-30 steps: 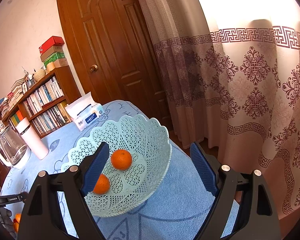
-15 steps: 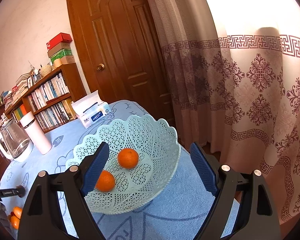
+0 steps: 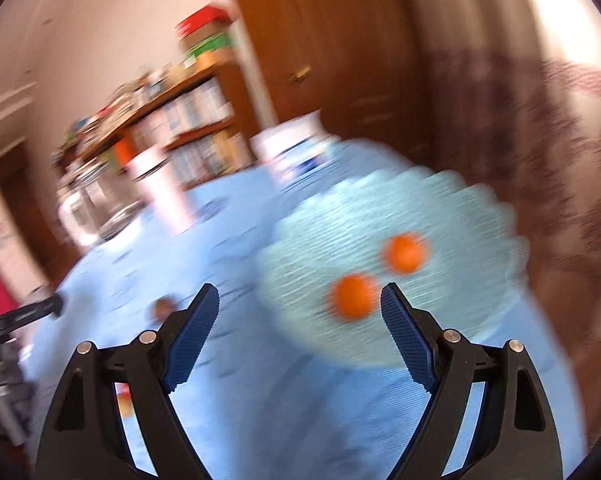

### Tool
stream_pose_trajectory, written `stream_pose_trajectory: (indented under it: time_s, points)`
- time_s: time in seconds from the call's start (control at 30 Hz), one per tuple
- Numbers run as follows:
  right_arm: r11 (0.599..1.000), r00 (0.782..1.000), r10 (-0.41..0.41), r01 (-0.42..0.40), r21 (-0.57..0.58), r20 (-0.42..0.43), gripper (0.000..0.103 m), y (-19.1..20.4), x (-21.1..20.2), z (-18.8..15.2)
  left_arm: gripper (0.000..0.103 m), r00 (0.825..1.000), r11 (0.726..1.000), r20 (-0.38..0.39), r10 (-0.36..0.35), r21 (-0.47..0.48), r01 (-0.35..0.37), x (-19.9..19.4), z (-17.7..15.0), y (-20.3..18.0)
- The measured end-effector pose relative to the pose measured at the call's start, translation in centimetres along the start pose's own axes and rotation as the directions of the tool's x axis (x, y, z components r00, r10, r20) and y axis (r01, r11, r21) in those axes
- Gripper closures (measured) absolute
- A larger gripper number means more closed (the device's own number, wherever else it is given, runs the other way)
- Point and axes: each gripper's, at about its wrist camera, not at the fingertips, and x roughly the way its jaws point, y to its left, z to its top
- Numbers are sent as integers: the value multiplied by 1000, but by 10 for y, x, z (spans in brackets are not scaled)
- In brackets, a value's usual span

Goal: Organize fruits
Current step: 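Close the left gripper on a dark passion fruit and lift it, then grasp an orange with the right gripper while the left holds the passion fruit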

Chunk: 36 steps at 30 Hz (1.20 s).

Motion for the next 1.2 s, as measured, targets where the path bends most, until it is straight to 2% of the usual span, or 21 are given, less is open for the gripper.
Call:
stream_pose_trajectory:
  time_s: [0.1,0.23,0.47,0.5,0.63,0.7,0.8,0.9,1.03,1.1,1.2]
  points:
    - [992,988,124,-126,-11,-95,19,34,14,-6,61,1000,1000,25,6,-13,-5,-9,-4,8]
    - [969,946,244,-246,15,-213,19,76,35,-11,61,999,999,52,4,-33,-2,-17,-6,16]
    - [951,903,290,-309,-10,-316,22,139,60,-21,61,998,997,67,-11,-80,17,-17,-8,29]
    - [947,894,299,-320,-9,-334,23,147,64,-22,61,997,997,72,-6,-81,12,-18,-8,30]
    - [932,832,344,-360,50,-434,32,172,86,-31,61,996,994,87,18,-108,-9,-18,-7,36]
    - [930,816,346,-363,55,-463,37,181,95,-32,61,995,992,99,17,-122,-5,-20,-6,39]
    - [934,814,318,-357,14,-486,41,197,105,-33,61,994,990,107,6,-142,9,-23,-5,43]
    - [935,796,305,-354,6,-523,47,204,113,-39,61,994,988,110,4,-152,13,-23,-5,45]
    - [950,814,231,-306,-55,-534,48,209,117,-44,61,994,987,110,0,-159,18,-23,-5,46]
    - [955,808,201,-287,-72,-554,51,208,122,-48,61,994,987,107,-3,-160,21,-23,-6,46]
    - [957,797,174,-274,-90,-579,51,208,129,-55,61,994,987,106,-6,-160,23,-23,-6,45]
